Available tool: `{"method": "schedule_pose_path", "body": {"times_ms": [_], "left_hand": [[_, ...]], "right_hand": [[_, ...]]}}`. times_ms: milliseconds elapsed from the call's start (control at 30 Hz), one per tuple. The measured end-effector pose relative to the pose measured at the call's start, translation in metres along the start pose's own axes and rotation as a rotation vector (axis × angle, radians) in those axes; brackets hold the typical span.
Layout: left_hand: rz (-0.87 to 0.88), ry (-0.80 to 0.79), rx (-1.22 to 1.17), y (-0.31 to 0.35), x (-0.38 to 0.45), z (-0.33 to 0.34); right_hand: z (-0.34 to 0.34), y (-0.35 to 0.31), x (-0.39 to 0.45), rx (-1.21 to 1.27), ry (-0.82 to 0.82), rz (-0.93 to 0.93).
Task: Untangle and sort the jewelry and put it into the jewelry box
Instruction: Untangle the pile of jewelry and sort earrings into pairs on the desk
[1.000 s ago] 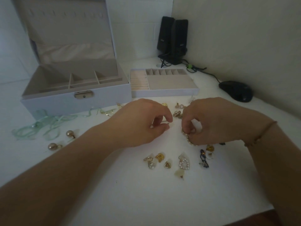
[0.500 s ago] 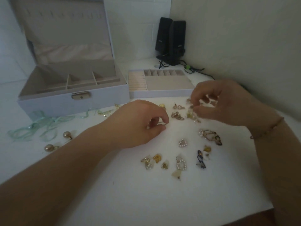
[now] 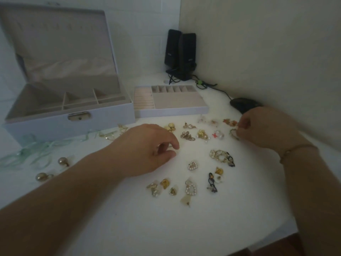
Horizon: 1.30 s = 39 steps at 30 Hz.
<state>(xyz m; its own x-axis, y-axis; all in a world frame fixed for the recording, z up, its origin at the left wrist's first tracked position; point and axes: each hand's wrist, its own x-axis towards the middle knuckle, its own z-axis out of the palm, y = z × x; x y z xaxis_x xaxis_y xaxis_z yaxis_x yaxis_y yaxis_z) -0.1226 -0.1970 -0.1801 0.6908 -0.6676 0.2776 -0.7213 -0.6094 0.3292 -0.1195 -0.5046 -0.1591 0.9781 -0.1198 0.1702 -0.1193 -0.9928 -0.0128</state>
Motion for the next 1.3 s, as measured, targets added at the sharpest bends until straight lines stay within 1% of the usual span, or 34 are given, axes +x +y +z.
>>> {"method": "schedule_pose_path", "body": {"times_ms": [67, 133, 200, 267, 400, 467, 500, 533, 567, 600, 667, 867, 1033, 1100, 1200, 1300], "left_hand": [[0.003, 0.015, -0.005, -0.001, 0.000, 0.000], [0.007, 0.022, -0.008, -0.001, 0.000, -0.001], [0.014, 0.027, -0.011, -0.001, 0.000, -0.001], [0.021, 0.029, -0.004, -0.001, 0.000, -0.003], [0.029, 0.036, 0.005, -0.002, 0.000, -0.004], [0.036, 0.036, 0.005, -0.002, 0.000, -0.004], [0.039, 0.038, 0.004, -0.003, -0.001, -0.003], [0.042, 0.040, 0.003, -0.003, -0.001, -0.003], [0.044, 0.041, -0.002, -0.004, -0.001, -0.002], [0.046, 0.040, -0.005, -0.004, -0.001, -0.002], [0.043, 0.037, -0.010, -0.005, 0.000, -0.002], [0.040, 0.030, -0.012, -0.005, 0.000, -0.001], [0.044, 0.033, -0.006, -0.005, 0.000, -0.001], [0.046, 0.037, -0.008, -0.005, 0.000, -0.001], [0.042, 0.034, -0.008, -0.005, 0.001, -0.001], [0.043, 0.035, -0.010, -0.006, 0.000, -0.001]], "right_hand": [[0.003, 0.004, 0.000, 0.033, 0.062, -0.025], [0.004, 0.006, -0.004, 0.076, 0.149, -0.085], [0.001, 0.003, -0.010, 0.125, 0.201, -0.151], [-0.001, -0.005, -0.016, 0.122, 0.203, -0.198], [0.000, -0.012, -0.022, 0.066, 0.125, -0.244], [-0.002, -0.012, -0.021, 0.128, 0.198, -0.313], [-0.004, -0.013, -0.022, 0.210, 0.216, -0.362], [-0.007, -0.018, -0.025, 0.330, 0.173, -0.420], [-0.008, -0.022, -0.027, 0.447, 0.088, -0.487], [-0.008, -0.025, -0.028, 0.504, 0.005, -0.532], [-0.007, -0.028, -0.029, 0.470, -0.085, -0.580], [-0.004, -0.023, -0.027, 0.436, -0.161, -0.608], [-0.003, -0.023, -0.028, 0.491, -0.263, -0.590], [-0.004, -0.021, -0.029, 0.539, -0.270, -0.563], [-0.006, -0.021, -0.029, 0.579, -0.263, -0.579], [-0.006, -0.019, -0.028, 0.662, -0.220, -0.580]]}}
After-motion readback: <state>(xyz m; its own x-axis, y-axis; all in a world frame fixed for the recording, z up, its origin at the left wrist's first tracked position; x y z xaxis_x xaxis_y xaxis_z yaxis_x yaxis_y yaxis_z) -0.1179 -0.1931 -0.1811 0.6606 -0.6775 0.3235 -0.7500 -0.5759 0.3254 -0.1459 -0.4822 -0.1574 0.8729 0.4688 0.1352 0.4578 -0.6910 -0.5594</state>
